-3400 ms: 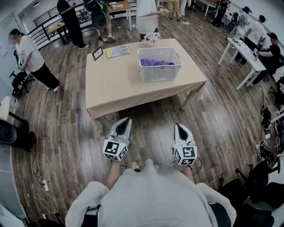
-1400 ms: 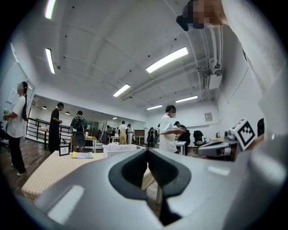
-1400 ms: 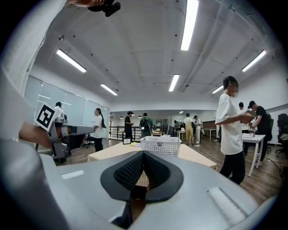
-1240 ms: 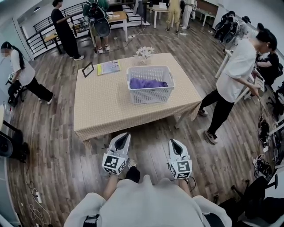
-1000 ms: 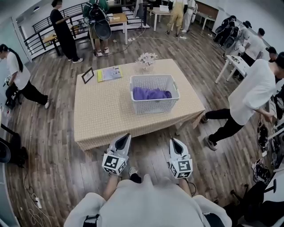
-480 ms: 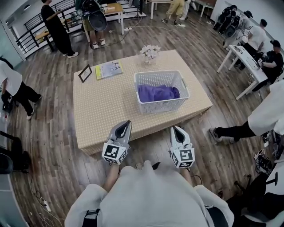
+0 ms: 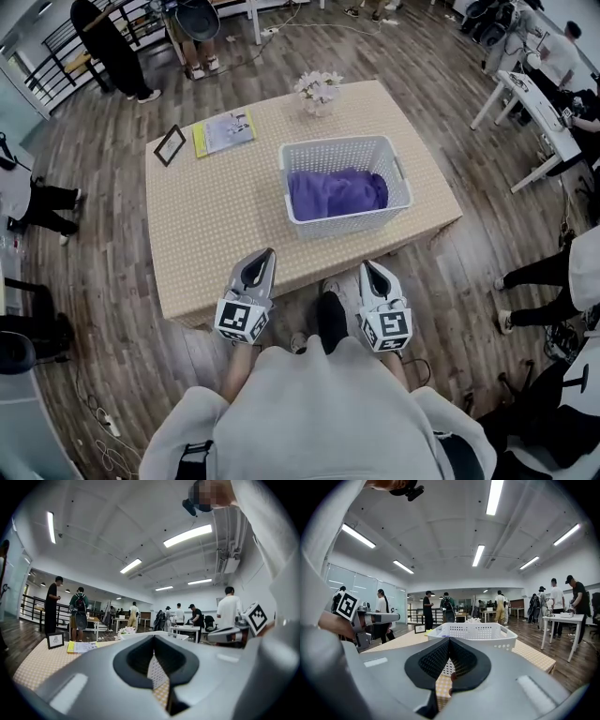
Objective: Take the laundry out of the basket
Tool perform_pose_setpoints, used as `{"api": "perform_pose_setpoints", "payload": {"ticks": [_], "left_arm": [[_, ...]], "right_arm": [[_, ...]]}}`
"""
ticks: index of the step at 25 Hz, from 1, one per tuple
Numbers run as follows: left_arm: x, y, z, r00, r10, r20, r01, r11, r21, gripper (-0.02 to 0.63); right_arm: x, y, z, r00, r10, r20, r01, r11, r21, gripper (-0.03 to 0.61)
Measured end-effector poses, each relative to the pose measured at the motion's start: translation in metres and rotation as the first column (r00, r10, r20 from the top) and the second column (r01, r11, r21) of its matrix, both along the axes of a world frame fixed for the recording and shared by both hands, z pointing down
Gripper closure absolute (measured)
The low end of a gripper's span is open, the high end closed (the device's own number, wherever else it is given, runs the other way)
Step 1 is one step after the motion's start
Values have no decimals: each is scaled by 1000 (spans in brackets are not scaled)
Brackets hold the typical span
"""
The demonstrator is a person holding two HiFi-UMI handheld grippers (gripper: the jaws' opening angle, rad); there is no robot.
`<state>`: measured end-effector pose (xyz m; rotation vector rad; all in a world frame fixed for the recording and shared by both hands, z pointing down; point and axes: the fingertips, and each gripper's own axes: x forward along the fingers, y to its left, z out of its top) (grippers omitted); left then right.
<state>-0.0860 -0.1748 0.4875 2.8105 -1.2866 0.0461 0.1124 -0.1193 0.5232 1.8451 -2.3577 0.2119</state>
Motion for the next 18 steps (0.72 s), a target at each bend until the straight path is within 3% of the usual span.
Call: {"api": "perform_pose_setpoints", "payload": {"ticks": [10,18], "left_arm": [[43,-133,-24,996,-93,13,92,995,44,603],[65,-188,-49,985,-171,21,168,982,89,603]], "right_arm": [[52,-143,-38,996,-87,13,86,991,100,580],[74,-226,-67,985,-170,16,165,972,168,580]]}}
